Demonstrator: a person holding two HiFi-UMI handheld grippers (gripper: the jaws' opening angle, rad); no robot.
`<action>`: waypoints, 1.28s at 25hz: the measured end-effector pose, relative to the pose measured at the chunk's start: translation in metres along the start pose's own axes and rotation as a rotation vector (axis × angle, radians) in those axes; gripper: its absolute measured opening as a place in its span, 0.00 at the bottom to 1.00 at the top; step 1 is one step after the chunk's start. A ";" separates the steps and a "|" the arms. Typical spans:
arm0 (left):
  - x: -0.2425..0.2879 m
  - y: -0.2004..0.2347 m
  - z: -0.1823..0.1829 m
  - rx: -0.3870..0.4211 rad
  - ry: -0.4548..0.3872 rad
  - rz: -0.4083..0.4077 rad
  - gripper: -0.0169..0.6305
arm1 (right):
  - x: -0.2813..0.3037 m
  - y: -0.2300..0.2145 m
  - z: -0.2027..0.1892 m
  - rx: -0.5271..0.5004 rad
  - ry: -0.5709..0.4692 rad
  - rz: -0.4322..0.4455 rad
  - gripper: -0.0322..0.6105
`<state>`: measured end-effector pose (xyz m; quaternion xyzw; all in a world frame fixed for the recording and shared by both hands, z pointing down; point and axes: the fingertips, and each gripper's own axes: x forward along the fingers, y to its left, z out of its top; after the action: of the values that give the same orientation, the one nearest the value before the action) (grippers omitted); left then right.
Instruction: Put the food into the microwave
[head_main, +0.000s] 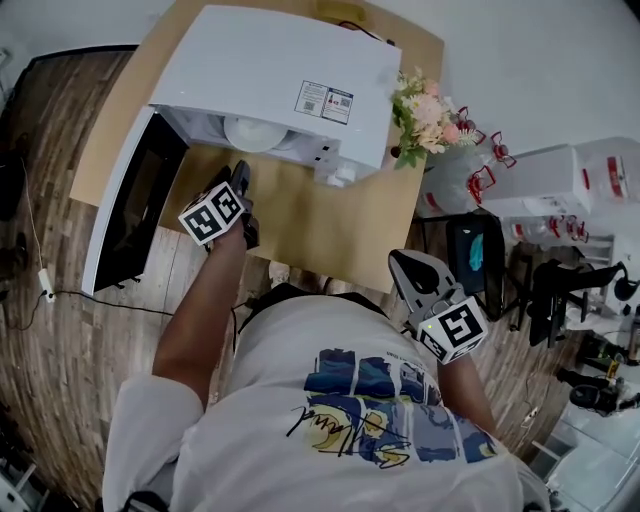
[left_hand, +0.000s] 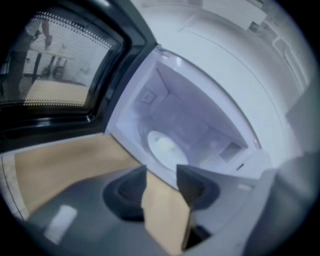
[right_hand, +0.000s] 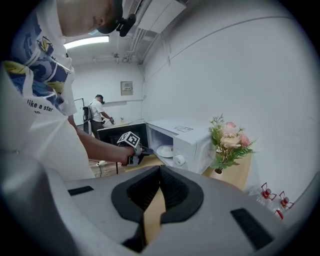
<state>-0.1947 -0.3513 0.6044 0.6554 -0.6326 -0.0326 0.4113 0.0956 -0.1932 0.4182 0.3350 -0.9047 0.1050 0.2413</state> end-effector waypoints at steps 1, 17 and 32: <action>-0.007 -0.004 0.000 0.021 -0.003 -0.014 0.32 | -0.001 0.000 0.000 0.001 -0.005 0.001 0.06; -0.161 -0.171 -0.076 0.614 0.038 -0.297 0.04 | -0.058 0.013 -0.035 -0.031 -0.078 0.180 0.06; -0.288 -0.285 -0.195 0.615 0.137 -0.517 0.04 | -0.116 0.056 -0.077 -0.064 -0.114 0.350 0.06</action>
<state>0.0871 -0.0471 0.4293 0.8859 -0.3985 0.0998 0.2156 0.1634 -0.0599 0.4246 0.1698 -0.9643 0.0975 0.1784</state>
